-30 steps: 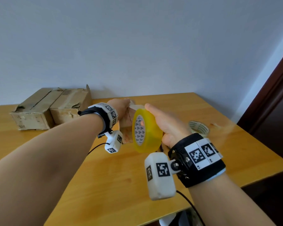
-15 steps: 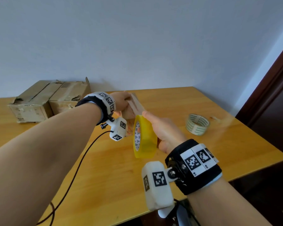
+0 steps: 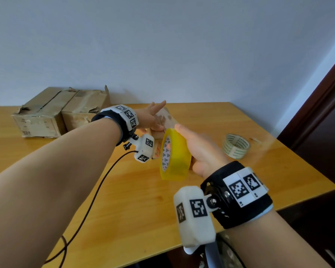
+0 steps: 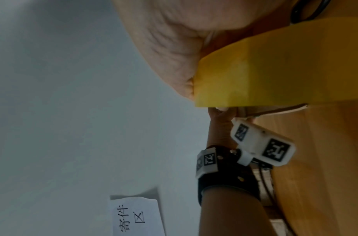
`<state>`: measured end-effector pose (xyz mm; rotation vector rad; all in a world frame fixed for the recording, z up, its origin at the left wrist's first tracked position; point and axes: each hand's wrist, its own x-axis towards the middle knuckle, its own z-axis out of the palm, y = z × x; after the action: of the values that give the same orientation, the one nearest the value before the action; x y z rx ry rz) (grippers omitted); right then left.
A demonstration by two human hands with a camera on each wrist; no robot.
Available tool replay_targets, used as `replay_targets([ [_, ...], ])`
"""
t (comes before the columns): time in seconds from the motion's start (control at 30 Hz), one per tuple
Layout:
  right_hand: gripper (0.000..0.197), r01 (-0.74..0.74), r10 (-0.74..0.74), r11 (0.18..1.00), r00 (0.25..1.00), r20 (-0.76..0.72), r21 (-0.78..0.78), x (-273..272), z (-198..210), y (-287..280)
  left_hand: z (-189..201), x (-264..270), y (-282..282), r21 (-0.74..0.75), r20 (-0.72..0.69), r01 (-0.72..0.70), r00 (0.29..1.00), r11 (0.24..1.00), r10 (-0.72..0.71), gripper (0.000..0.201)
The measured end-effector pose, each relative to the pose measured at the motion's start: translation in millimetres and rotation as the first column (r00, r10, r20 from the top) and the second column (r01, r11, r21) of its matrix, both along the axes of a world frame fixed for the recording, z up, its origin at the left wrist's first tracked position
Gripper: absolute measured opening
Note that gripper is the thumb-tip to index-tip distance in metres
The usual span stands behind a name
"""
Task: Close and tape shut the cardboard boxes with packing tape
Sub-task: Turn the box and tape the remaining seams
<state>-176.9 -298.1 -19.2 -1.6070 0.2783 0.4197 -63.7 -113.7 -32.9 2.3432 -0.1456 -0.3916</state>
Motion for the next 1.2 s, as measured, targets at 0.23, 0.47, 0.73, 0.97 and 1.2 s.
replay_targets([
  [0.23, 0.041, 0.041, -0.040, 0.995, 0.999, -0.014, 0.095, -2.3, 24.4, 5.7, 1.3, -11.2, -6.9, 0.108, 0.045, -0.002, 0.999, 0.994, -0.003, 0.096],
  [0.47, 0.034, 0.066, -0.061, 0.994, 0.997, -0.053, 0.092, -13.2, 7.1, 8.9, 5.1, -23.8, -14.2, 0.253, 0.082, 0.020, 0.996, 0.967, -0.042, 0.086],
  [0.73, 0.038, 0.079, -0.075, 0.995, 0.995, -0.069, 0.065, -17.3, -7.6, 7.8, 10.7, -36.6, -17.7, 0.349, 0.123, 0.053, 0.987, 0.935, -0.102, 0.072],
  [0.97, 0.061, 0.147, -0.146, 0.989, 0.989, -0.026, 0.034, -18.0, -21.6, 8.2, 18.3, -46.1, -22.9, 0.473, 0.107, 0.077, 0.984, 0.878, -0.144, 0.065],
  [1.2, 0.050, 0.101, -0.100, 0.994, 0.994, -0.033, 0.034, -18.5, -23.2, -3.3, 19.8, -41.6, -27.7, 0.529, 0.078, 0.098, 0.983, 0.843, -0.163, 0.069],
])
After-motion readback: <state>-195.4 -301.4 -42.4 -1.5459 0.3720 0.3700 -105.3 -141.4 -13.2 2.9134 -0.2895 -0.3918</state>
